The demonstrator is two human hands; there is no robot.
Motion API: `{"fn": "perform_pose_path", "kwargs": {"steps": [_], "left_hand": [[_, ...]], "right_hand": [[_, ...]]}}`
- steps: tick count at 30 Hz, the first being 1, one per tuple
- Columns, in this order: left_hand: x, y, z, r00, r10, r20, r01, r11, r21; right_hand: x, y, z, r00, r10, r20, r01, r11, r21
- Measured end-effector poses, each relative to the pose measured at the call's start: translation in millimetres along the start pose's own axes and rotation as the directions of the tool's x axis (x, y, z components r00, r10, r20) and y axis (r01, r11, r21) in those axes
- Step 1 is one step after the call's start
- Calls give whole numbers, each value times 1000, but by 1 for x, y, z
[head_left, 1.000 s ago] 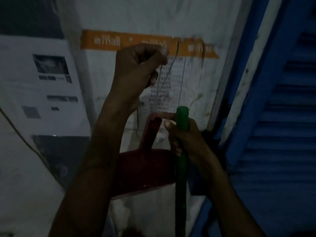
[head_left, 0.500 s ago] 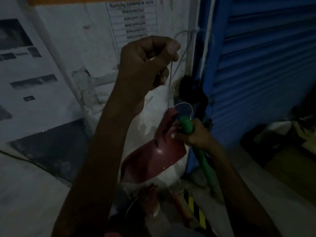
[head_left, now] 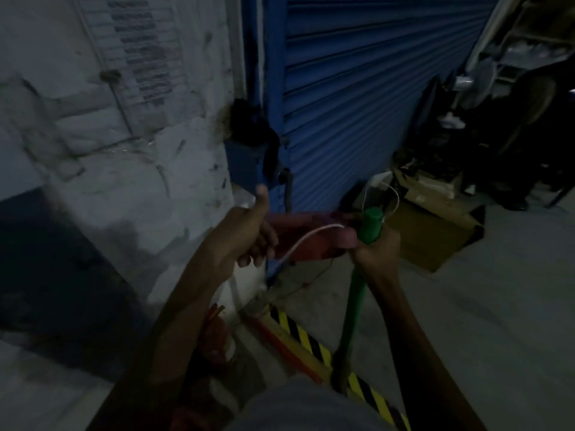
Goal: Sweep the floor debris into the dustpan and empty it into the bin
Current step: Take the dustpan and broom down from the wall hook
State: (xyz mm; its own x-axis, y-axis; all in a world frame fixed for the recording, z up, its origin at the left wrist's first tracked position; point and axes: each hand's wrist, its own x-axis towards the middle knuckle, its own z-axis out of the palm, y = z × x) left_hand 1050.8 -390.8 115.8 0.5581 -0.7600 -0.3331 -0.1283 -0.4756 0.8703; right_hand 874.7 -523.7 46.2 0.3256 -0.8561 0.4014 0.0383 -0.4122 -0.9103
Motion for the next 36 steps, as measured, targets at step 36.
{"fn": "perform_pose_path", "kwargs": {"steps": [36], "left_hand": [[5,-84,223,920,117,373,60,901,-430]], "right_hand": [[-121,80,-177,829,371,-419,-398,917,24]]}}
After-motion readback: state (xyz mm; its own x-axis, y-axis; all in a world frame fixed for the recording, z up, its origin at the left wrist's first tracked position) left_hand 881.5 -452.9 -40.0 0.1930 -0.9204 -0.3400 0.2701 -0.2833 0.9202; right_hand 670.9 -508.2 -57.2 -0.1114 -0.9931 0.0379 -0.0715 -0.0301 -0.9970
